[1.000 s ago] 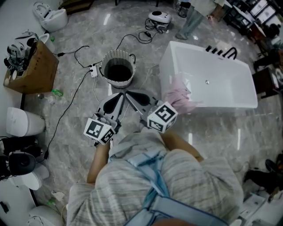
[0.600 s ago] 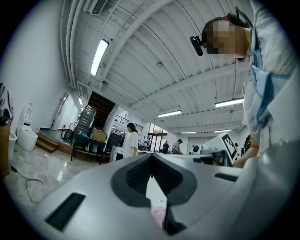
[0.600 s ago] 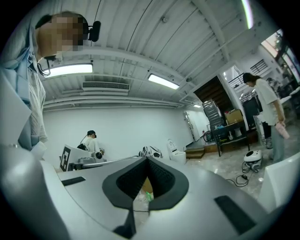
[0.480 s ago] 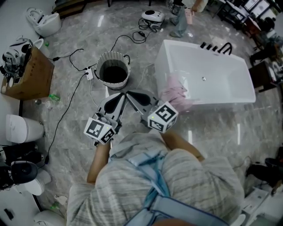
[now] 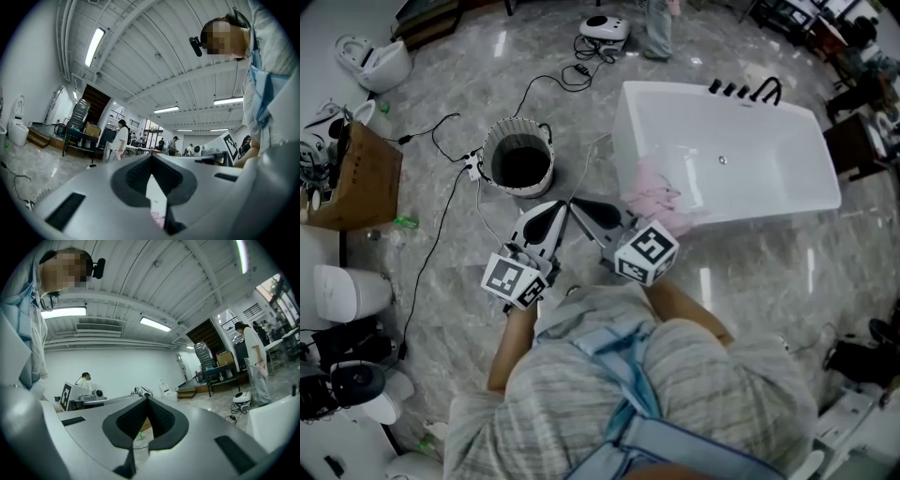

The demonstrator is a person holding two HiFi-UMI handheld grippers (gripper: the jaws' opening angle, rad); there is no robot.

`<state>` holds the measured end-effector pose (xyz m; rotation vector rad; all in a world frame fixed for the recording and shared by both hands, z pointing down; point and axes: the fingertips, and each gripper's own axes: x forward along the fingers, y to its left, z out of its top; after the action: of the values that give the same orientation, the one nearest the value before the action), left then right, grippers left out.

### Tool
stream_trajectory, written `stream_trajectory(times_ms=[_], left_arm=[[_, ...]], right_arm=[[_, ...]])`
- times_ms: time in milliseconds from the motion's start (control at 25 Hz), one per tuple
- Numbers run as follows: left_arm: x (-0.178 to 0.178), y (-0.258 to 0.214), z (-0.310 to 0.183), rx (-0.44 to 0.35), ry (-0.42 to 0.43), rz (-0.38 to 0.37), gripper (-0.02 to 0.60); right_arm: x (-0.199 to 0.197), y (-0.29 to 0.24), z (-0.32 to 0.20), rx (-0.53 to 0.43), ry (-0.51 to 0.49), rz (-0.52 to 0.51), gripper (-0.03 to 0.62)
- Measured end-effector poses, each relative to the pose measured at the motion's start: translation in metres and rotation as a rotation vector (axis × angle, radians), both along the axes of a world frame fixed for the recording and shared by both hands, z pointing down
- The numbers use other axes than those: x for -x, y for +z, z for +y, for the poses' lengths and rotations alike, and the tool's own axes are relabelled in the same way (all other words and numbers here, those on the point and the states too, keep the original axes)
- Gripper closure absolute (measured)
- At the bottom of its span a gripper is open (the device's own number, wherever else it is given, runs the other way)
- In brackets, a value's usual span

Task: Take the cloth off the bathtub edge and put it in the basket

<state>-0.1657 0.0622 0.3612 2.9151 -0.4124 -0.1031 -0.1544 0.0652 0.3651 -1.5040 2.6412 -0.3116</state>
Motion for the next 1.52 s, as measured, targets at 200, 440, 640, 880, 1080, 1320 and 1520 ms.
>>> stream_trajectory(times_ms=[200, 440, 640, 880, 1080, 1320, 1520], left_arm=[[-0.067, -0.001, 0.005, 0.005, 0.012, -0.006, 0.578], [-0.144, 0.002, 0.021, 0.015, 0.045, -0.025, 0.578], [-0.207, 0.003, 0.041, 0.017, 0.082, -0.038, 0.578], [-0.277, 0.004, 0.071, 0.01, 0.106, -0.058, 0.578], [-0.319, 0.015, 0.082, 0.001, 0.103, -0.084, 0.578], [-0.353, 0.038, 0.085, 0.013, 0.109, -0.14, 0.578], [-0.365, 0.064, 0.085, 0.056, 0.134, -0.181, 0.578]], right_arm=[[-0.067, 0.001, 0.004, 0.006, -0.003, 0.01, 0.59], [-0.145, 0.0, 0.015, 0.007, -0.004, 0.004, 0.59], [-0.209, 0.0, 0.031, 0.019, 0.014, -0.006, 0.589], [-0.285, 0.003, 0.062, 0.026, 0.025, -0.012, 0.589], [-0.342, 0.015, 0.078, 0.011, 0.018, 0.016, 0.589], [-0.404, 0.034, 0.086, 0.019, 0.032, 0.041, 0.589], [-0.419, 0.046, 0.096, 0.015, -0.005, 0.055, 0.589]])
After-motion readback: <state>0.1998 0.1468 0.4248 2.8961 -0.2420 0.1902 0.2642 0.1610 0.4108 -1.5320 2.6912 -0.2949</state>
